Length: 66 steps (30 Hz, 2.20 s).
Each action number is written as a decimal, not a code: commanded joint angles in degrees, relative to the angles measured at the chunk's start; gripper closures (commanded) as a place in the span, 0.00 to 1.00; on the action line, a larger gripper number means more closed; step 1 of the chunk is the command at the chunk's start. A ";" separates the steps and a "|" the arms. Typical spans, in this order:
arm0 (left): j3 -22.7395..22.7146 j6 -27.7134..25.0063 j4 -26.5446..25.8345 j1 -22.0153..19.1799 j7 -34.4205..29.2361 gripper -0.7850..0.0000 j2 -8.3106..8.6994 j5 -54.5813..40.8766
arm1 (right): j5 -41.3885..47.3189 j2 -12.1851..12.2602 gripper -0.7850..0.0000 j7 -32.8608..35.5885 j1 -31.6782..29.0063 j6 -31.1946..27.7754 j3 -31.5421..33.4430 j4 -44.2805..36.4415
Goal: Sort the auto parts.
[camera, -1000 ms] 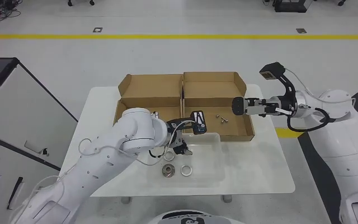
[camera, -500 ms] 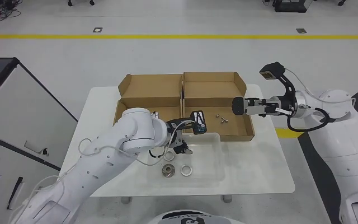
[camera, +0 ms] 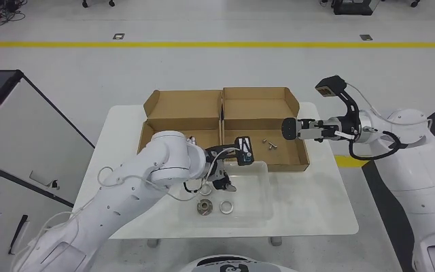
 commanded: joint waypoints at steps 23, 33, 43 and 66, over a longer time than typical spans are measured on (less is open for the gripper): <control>22.89 10.26 13.40 -15.36 -10.22 0.00 -6.28 -3.17 | 0.00 0.00 0.00 0.00 0.00 0.00 0.00 0.00; 26.62 8.82 14.67 -17.15 -8.78 0.00 -7.28 -4.44 | 0.00 0.00 0.00 0.00 0.00 0.00 0.00 0.00; 27.29 10.78 15.42 -17.41 -10.37 0.00 -7.32 -2.54 | 0.00 0.00 0.00 0.00 0.00 0.00 0.00 0.00; 33.84 7.36 21.47 -19.68 -7.34 0.32 -10.30 -4.26 | 0.00 0.00 0.00 0.00 0.00 0.00 0.00 0.00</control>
